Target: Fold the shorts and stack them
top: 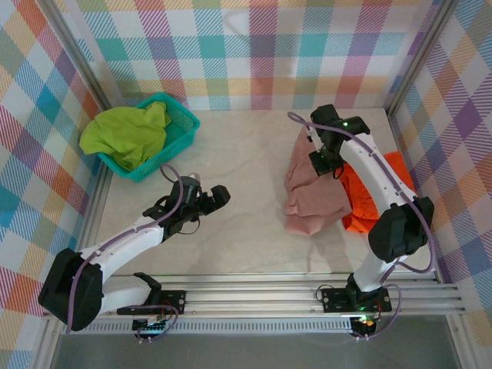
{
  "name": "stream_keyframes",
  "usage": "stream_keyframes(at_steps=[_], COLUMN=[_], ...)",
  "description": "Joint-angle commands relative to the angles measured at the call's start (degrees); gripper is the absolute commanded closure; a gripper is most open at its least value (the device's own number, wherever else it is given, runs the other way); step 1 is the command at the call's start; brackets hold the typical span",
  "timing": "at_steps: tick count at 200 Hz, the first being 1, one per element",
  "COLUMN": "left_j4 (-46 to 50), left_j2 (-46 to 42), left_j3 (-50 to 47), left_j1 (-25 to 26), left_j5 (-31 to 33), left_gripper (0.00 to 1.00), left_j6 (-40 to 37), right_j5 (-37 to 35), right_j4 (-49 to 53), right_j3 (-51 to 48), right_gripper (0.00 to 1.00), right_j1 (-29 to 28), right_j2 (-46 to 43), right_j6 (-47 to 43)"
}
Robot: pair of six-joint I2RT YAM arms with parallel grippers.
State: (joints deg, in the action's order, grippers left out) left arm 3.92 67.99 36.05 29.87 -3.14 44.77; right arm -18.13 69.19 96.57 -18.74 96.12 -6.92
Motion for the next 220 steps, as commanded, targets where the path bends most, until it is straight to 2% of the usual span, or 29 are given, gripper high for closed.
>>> stream_keyframes(at_steps=[1, 78, 122, 185, 220], left_j4=[-2.08, -3.06, -2.88, -2.06, -1.32], left_j2=[0.15, 1.57, 2.11, 3.01, 3.54], left_j3=[-0.63, -1.16, -0.85, -0.03, 0.55], left_j1=[-0.43, -0.47, -0.43, -0.43, -0.43], left_j5=[-0.88, -0.91, -0.83, -0.81, -0.7], left_gripper=[0.0, 0.0, 0.0, 0.0, 0.0], left_j6=[-0.18, 0.31, 0.48, 0.46, 0.15], right_j5=[-3.91, -6.42, -6.82, -6.8, -11.23], right_j4=[4.39, 8.41, 9.57, 6.55, 1.21], right_j3=[3.67, 11.06, 13.99, 11.76, 7.71], right_gripper=[1.0, 1.0, 1.0, 1.0, 1.0], right_j1=[1.17, 2.58, 5.56, 10.7, 13.89], right_j2=[1.34, 3.19, 2.35, -1.05, -1.81], right_j6=[-3.53, -4.12, -1.61, -2.54, -5.4])
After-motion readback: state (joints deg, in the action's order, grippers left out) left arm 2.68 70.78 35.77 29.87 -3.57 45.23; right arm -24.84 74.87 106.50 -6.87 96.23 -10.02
